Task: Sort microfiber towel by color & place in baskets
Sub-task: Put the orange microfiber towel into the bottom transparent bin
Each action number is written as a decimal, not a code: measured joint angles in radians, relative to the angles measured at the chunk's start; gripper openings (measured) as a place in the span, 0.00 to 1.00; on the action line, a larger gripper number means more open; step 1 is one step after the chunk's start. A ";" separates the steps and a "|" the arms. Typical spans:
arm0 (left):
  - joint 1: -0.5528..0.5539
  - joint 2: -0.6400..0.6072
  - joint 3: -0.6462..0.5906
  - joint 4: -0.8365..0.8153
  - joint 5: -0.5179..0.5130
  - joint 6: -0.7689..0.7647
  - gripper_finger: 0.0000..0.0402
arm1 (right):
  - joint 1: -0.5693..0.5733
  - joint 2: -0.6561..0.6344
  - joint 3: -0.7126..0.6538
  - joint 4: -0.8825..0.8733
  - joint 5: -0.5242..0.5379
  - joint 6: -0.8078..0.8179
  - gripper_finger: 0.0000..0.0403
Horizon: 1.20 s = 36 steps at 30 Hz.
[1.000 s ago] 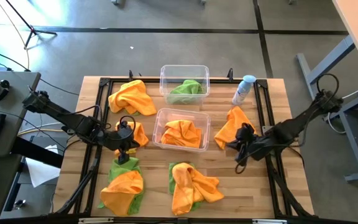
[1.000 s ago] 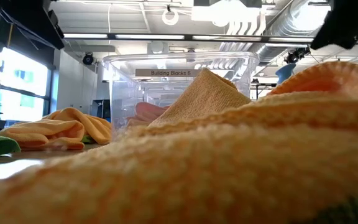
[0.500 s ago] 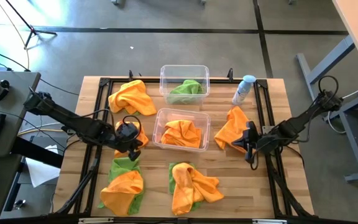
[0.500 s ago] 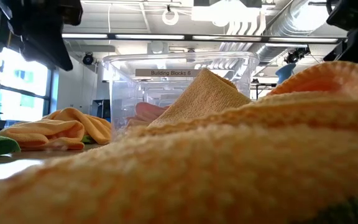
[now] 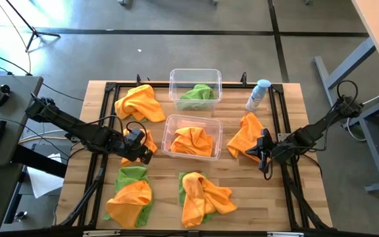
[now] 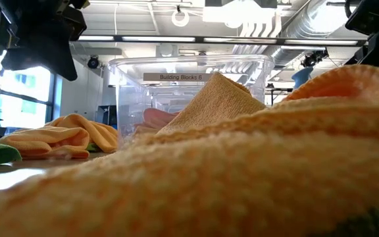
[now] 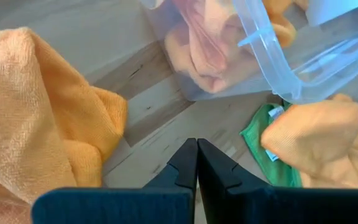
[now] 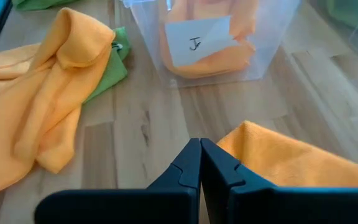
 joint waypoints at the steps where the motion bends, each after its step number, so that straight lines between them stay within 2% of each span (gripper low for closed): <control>1: 0.000 0.000 0.000 0.000 0.003 -0.005 0.00 | 0.000 0.000 0.000 0.000 0.006 -0.012 0.00; 11: -0.032 0.031 0.029 -0.022 0.168 -0.147 0.00 | 0.000 0.000 0.000 0.000 0.024 -0.023 0.00; 20: -0.120 0.247 0.333 -0.309 0.275 -0.166 0.00 | 0.000 0.001 0.000 -0.001 0.024 -0.022 0.00; 23: -0.159 0.302 0.409 -0.360 0.305 -0.162 0.00 | 0.000 0.002 0.000 -0.002 0.025 -0.014 0.00; 27: -0.210 0.340 0.432 -0.302 0.330 -0.123 0.00 | 0.000 0.002 0.000 -0.002 0.025 -0.014 0.00; 31: -0.248 0.368 0.428 -0.269 0.344 -0.149 0.01 | 0.000 0.002 0.000 -0.002 0.025 -0.002 0.00; 36: -0.280 0.402 0.427 -0.268 0.364 -0.193 0.08 | 0.000 0.002 0.000 -0.002 0.050 0.015 0.00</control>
